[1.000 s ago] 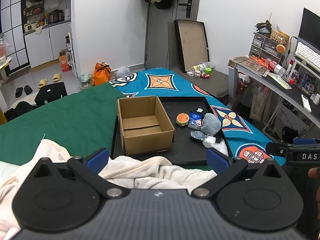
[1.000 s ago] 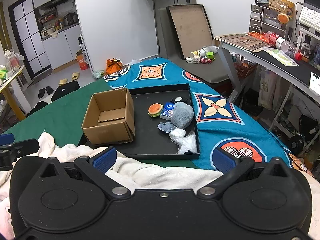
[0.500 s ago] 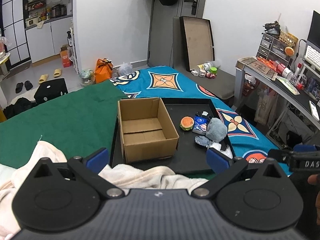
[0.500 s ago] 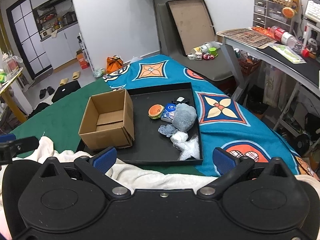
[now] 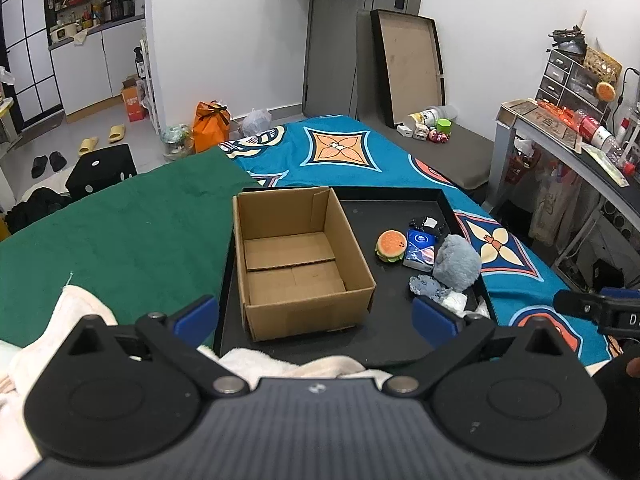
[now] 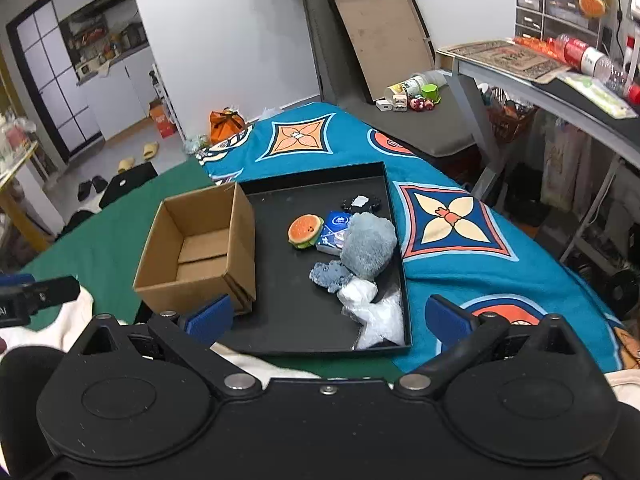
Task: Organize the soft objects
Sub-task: 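Reach the right gripper to the grey fluffy plush ball and grasp it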
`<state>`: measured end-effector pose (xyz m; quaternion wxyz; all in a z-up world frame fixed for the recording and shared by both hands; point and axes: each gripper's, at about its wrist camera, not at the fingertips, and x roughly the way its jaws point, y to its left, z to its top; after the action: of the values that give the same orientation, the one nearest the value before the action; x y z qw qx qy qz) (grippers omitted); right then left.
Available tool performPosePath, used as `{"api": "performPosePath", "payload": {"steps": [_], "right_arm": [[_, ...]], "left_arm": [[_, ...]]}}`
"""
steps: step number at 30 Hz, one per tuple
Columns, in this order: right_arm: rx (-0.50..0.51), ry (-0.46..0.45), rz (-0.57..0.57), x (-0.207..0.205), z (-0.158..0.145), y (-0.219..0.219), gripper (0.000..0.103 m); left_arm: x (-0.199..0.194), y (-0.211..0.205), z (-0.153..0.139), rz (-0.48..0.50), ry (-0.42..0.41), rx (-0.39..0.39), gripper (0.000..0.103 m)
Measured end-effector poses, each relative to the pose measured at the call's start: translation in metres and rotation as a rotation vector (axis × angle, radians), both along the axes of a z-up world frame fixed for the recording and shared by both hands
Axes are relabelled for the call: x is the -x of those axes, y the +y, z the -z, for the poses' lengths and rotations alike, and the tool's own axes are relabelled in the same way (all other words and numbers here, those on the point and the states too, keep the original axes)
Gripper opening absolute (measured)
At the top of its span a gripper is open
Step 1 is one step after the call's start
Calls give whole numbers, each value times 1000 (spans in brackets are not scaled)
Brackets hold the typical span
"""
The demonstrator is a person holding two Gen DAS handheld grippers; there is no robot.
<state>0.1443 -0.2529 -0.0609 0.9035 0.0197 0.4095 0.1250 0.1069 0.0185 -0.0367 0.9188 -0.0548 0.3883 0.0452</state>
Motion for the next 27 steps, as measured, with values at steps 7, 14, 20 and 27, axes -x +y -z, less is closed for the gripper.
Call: {"api": "performPosePath", "payload": {"steps": [7, 14, 20, 27], "right_arm": [[-15, -3, 27, -20, 12, -8, 100], [-21, -1, 63, -45, 24, -13, 100], [-38, 4, 96, -63, 35, -16, 100], [-47, 38, 111, -88, 54, -17, 100]], "left_arm": [[-24, 9, 16, -31, 22, 22, 101], [-44, 21, 32, -60, 52, 47, 101], [-63, 27, 45, -74, 86, 48, 99], [-88, 39, 65, -93, 123, 57, 84]]}}
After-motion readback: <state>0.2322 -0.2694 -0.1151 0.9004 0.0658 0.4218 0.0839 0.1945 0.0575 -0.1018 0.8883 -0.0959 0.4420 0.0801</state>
